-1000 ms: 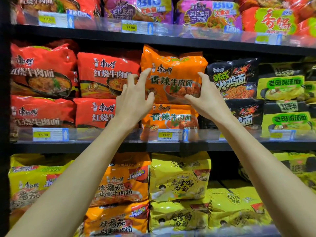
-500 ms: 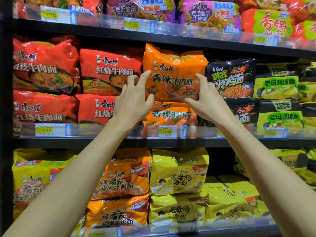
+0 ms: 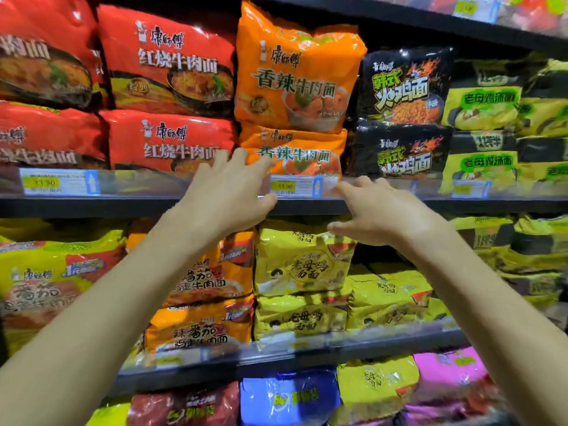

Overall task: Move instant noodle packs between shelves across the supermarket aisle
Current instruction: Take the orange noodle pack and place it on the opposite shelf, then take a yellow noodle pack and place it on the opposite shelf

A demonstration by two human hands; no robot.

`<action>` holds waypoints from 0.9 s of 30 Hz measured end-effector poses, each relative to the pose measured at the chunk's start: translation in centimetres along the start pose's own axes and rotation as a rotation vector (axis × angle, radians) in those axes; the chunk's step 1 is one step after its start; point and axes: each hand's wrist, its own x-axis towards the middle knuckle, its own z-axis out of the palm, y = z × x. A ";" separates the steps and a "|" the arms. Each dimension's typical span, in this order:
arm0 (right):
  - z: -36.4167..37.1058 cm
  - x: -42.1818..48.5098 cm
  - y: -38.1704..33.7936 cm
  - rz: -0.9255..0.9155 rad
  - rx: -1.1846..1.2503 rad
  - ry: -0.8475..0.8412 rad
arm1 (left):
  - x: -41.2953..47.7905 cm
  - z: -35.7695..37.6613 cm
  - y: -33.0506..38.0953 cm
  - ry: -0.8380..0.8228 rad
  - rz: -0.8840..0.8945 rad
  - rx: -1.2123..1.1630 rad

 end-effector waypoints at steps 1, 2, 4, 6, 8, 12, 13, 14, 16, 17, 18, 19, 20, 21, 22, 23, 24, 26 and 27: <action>0.5 -0.5 0.0 -0.005 -0.019 -0.006 | -0.6 0.3 0.4 -0.024 0.021 0.000; 1.0 -1.0 0.0 -0.009 -0.037 -0.003 | -1.1 0.6 0.8 -0.044 0.041 0.000; 1.7 -1.9 0.0 -0.017 -0.061 0.015 | -2.0 1.1 1.5 -0.065 0.071 -0.003; 2.1 -2.7 0.0 -0.022 -0.065 0.041 | -2.8 1.4 1.8 -0.072 0.089 -0.008; 2.5 -3.7 0.1 -0.016 -0.072 0.043 | -3.6 1.8 2.1 -0.087 0.096 -0.018; 3.8 -6.5 0.1 -0.019 -0.103 -0.029 | -5.9 3.0 3.3 -0.133 0.117 -0.063; 4.2 -7.3 0.2 -0.027 -0.110 -0.047 | -6.5 3.3 3.6 -0.154 0.120 -0.078; 4.6 -8.0 0.3 -0.033 -0.110 -0.066 | -7.1 3.6 3.9 -0.184 0.119 -0.099; 5.5 -9.4 0.6 -0.041 -0.105 -0.110 | -8.4 4.3 4.3 -0.246 0.094 -0.146; 6.0 -10.0 0.9 -0.043 -0.102 -0.132 | -8.9 4.6 4.5 -0.266 0.077 -0.155; 6.4 -10.5 1.2 -0.041 -0.094 -0.153 | -9.5 4.9 4.7 -0.282 0.064 -0.150; 6.7 -11.0 1.6 -0.036 -0.083 -0.175 | -9.9 5.1 5.0 -0.299 0.056 -0.140; 7.0 -11.5 2.1 -0.034 -0.073 -0.191 | -10.3 5.4 5.4 -0.322 0.053 -0.133; 7.2 -11.9 2.7 -0.034 -0.066 -0.204 | -10.8 5.5 5.9 -0.345 0.052 -0.129; 7.4 -12.3 3.3 -0.036 -0.063 -0.210 | -11.1 5.6 6.5 -0.361 0.052 -0.127; 7.7 -12.7 3.8 -0.038 -0.058 -0.214 | -11.5 5.8 7.0 -0.369 0.050 -0.127; 8.0 -13.1 4.5 -0.039 -0.048 -0.218 | -11.8 5.9 7.6 -0.372 0.047 -0.125; 8.7 -13.8 5.7 -0.046 -0.031 -0.233 | -12.3 6.2 8.8 -0.371 0.042 -0.112; 9.1 -14.2 6.5 -0.054 -0.028 -0.239 | -12.5 6.3 9.6 -0.370 0.034 -0.104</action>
